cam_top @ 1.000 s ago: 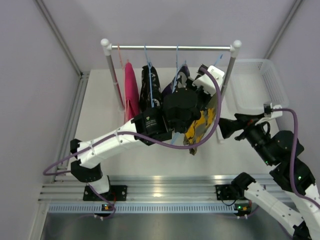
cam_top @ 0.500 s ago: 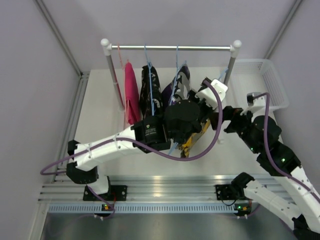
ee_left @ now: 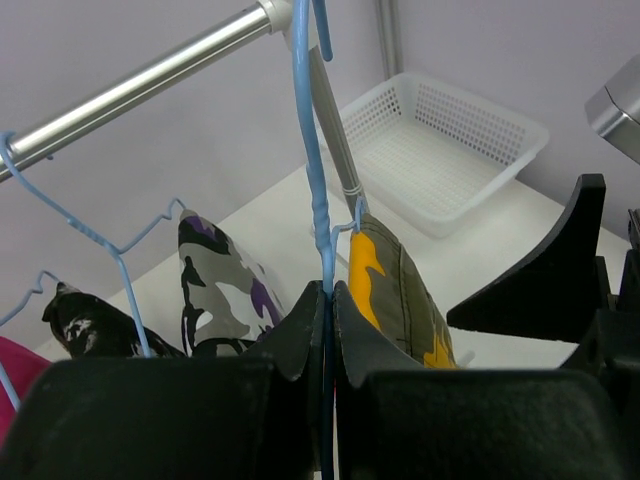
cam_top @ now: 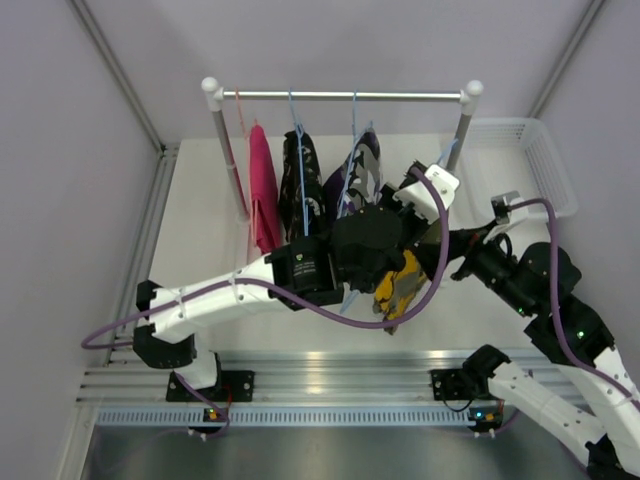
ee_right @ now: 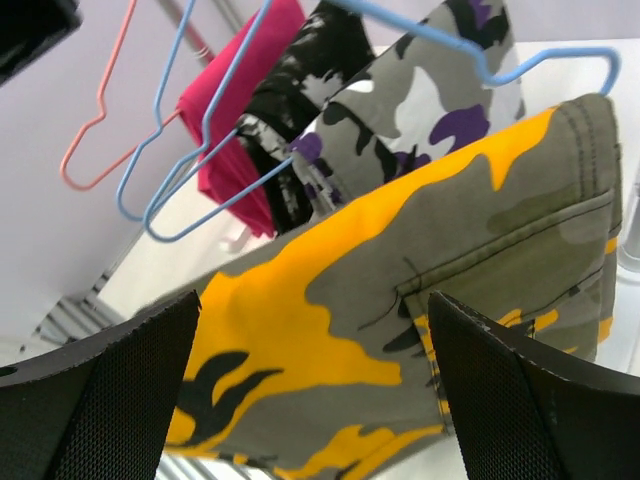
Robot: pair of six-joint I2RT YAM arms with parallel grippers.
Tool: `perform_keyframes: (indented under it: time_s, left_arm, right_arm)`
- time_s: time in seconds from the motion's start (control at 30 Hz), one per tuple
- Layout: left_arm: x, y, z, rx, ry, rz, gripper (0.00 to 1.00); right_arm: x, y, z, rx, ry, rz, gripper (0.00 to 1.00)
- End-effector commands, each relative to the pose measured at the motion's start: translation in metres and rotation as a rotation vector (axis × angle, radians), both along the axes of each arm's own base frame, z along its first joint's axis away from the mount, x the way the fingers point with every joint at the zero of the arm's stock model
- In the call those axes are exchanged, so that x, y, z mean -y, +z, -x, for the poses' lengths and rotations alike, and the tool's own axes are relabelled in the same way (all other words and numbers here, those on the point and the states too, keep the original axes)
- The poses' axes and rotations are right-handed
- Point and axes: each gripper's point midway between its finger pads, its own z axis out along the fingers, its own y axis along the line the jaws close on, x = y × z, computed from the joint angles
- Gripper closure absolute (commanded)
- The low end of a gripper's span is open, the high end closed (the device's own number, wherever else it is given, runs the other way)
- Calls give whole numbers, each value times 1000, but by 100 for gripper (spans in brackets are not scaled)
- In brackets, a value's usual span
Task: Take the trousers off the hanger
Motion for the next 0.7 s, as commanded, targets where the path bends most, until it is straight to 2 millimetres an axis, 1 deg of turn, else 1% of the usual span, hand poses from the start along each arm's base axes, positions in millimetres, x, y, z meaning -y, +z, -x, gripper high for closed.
perform_keyframes:
  time_s: [0.0,0.03,0.07,0.13,0.23,0.33,0.4,0.43,0.47,0.5,0.53,0.6,0.67]
  left_arm:
    - [-18,64,-4,65,64,243,100]
    - [-19,64,-5,70,72,242,100]
    - [-14,64,-7,75,79,253,100]
    - [-10,65,-9,87,94,252,100]
    - [1,66,-12,92,97,267,100]
    - [14,62,-16,90,113,279,100]
    - [13,65,-18,87,142,307,100]
    - [18,60,-21,86,158,302,100]
    - [18,59,-22,87,174,307,100]
    - [14,63,-24,87,199,325,100]
    - [19,58,-26,87,207,316,100]
    - [17,59,-28,91,232,324,100]
    - [16,60,-31,102,256,326,100]
  right_arm:
    - [-16,5,18,24,144,15,5]
    - [-18,4,20,23,158,23,5]
    - [-20,1,21,23,177,37,5]
    - [-22,-1,24,17,202,48,5]
    - [-24,-5,26,20,224,68,7]
    - [-24,-8,26,20,230,79,8]
    - [-24,-9,26,19,228,88,8]
    - [-22,-11,25,17,219,92,8]
    - [-21,-12,24,20,211,98,8]
    - [-18,-13,21,20,189,106,8]
    - [-16,-17,21,12,180,114,8]
    - [-15,-23,19,8,170,130,8]
    - [-14,-35,15,-8,154,143,8]
